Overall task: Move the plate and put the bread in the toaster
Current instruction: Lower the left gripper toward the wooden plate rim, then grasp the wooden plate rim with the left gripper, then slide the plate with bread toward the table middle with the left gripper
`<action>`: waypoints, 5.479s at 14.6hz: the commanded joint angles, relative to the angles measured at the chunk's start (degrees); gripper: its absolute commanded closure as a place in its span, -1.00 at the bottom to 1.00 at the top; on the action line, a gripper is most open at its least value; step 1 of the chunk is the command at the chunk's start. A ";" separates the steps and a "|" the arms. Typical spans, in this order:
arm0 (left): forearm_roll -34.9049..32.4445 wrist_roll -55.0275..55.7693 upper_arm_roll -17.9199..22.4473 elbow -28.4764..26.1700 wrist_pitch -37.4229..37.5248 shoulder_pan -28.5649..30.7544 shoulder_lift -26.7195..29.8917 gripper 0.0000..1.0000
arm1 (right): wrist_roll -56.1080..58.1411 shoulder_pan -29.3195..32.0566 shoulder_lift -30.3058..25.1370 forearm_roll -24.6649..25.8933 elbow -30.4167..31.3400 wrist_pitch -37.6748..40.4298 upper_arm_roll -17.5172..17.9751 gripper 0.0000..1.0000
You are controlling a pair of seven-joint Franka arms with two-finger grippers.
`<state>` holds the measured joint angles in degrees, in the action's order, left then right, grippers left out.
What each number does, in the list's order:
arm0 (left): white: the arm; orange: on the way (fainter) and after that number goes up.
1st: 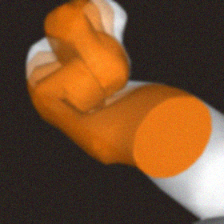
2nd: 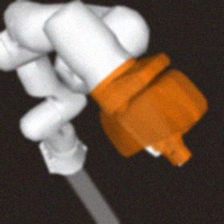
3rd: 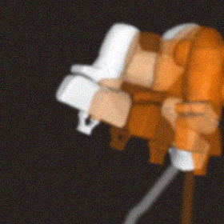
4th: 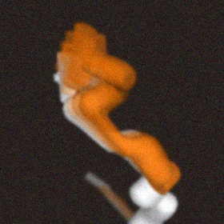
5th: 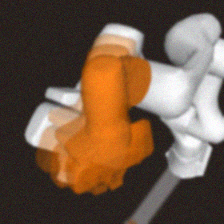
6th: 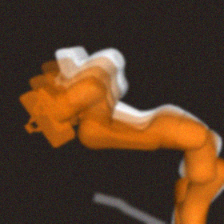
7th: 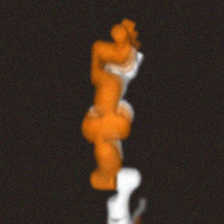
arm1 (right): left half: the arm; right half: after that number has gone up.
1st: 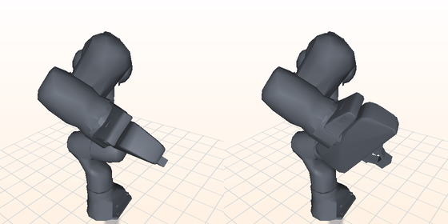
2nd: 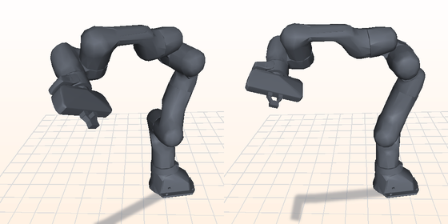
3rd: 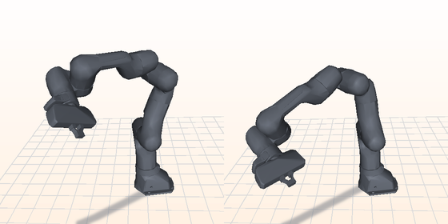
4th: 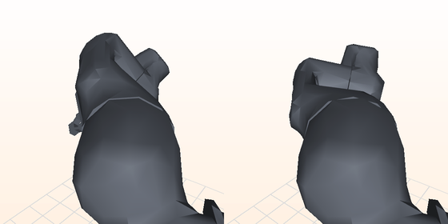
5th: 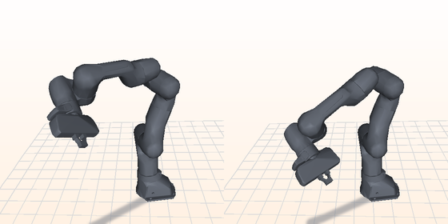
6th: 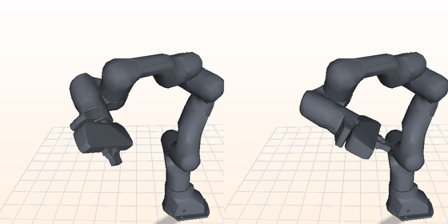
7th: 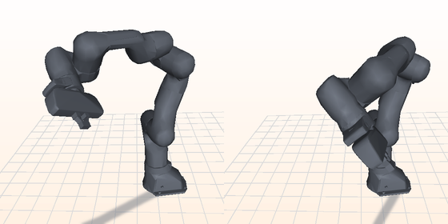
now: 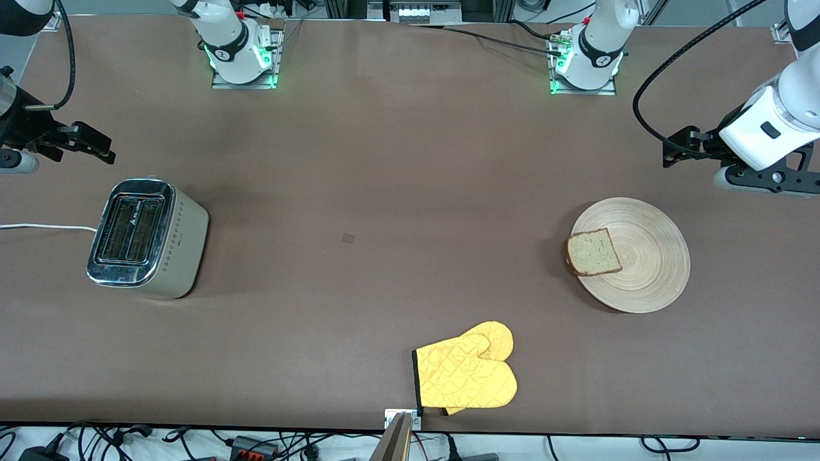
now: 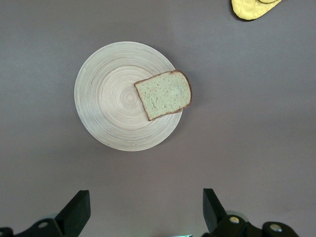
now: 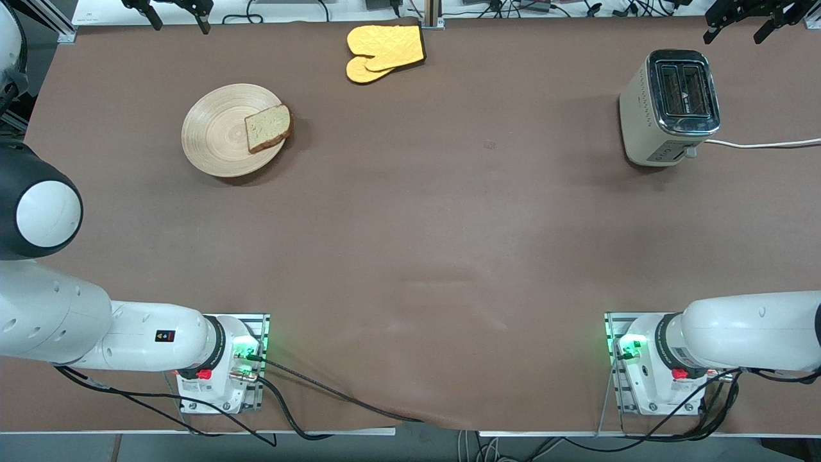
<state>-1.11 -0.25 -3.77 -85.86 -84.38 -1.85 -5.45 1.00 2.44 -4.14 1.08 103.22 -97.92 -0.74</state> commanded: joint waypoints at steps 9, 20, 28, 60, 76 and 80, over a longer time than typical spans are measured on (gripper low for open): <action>-0.47 0.95 -0.10 2.10 1.77 0.19 -1.14 -1.00 | 0.76 0.46 -1.31 0.59 0.85 0.54 0.30 -1.00; -0.65 0.08 0.51 8.78 0.27 3.61 -9.13 -1.00 | 0.67 0.29 -1.13 0.59 1.11 0.27 0.39 -1.00; 0.92 -4.57 0.43 8.96 0.10 13.26 -14.85 -1.00 | 0.67 0.29 -0.96 0.32 1.11 0.01 0.39 -1.00; 41.54 -56.79 -0.19 6.59 -7.81 37.36 -49.13 -0.10 | 0.76 0.29 -0.96 0.32 1.02 -0.08 0.39 -1.00; 43.21 -51.78 -2.99 6.94 0.96 36.40 -49.22 0.98 | 0.85 0.38 -0.95 0.32 1.02 -0.17 0.39 -1.00; 45.65 -51.52 -4.32 3.87 0.28 30.88 -49.13 0.98 | 0.85 0.29 -0.25 0.32 1.20 -1.22 0.39 -1.00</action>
<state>40.94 -52.54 -7.53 -80.00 -84.61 31.83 -55.28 1.00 2.39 -4.11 1.08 103.44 -98.16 -0.69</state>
